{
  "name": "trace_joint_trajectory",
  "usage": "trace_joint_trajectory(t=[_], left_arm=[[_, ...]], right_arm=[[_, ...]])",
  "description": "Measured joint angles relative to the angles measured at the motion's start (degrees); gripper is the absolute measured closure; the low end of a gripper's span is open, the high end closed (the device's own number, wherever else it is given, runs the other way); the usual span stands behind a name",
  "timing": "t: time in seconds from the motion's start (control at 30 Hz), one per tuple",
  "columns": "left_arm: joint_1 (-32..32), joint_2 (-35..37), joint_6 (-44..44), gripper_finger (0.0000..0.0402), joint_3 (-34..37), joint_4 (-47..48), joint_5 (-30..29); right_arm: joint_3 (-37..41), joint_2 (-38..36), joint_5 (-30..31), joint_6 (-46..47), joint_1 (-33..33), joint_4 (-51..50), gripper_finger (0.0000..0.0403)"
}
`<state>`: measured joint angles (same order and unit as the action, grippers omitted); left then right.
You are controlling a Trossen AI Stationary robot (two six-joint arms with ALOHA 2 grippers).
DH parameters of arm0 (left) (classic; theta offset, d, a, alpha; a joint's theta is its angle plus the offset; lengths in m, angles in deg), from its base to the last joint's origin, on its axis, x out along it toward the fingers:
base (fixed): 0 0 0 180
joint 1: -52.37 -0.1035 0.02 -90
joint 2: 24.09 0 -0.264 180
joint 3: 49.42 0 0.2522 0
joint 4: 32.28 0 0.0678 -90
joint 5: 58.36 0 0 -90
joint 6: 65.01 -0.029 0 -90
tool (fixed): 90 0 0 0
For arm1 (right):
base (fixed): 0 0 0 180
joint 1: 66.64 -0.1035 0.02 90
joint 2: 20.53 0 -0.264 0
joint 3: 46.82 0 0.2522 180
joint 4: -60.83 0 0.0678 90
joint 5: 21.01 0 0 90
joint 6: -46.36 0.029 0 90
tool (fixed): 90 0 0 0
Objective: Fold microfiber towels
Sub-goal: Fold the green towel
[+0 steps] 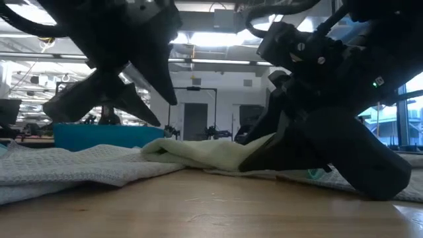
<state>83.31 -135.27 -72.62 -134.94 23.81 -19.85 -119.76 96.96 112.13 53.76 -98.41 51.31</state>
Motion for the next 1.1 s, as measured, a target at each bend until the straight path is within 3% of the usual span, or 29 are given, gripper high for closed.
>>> trace_joint_trajectory(t=[0.13, 0.3, 0.6, 0.73, 0.83, 1.0, 1.1], left_arm=[[-2.02, 0.02, -1.61, 0.0218, 4.0, -4.14, 3.01], [-3.15, 0.0, -10.8, 0.022, 9.48, -6.72, 2.79], [-10.8, 0.53, -18.59, 0.0223, 12.48, -10.61, 4.22], [-11.17, 1.58, -26.63, 0.0223, 12.52, -19.79, 8.77], [-10.54, 2.62, -30.2, 0.0223, 12.56, -21.7, 10.73], [-9.95, 3.66, -18.67, 0.0223, 12.28, -13.38, 17.27], [-7.3, 3.61, -11.86, 0.0225, 12.29, -6.01, 16.94]], right_arm=[[0.03, 0.0, -1.62, 1.29, 0.44, -0.33, 0.0258], [0.04, 0.0, -2.04, 1.68, 0.48, -0.69, 0.0283], [0.04, -0.07, -4.06, 3.03, 0.09, -2.2, 0.0284], [0.04, -0.04, -4.25, 2.99, -1.38, -2.94, 0.0286], [0.0, -0.07, -4.24, 3.08, -3.15, -4.37, 0.0286], [0.02, -0.13, -4.26, 5.71, -5.97, -7.66, 0.0286], [-0.04, -0.15, -4.03, 7.9, -7.74, -9.23, 0.0286]])
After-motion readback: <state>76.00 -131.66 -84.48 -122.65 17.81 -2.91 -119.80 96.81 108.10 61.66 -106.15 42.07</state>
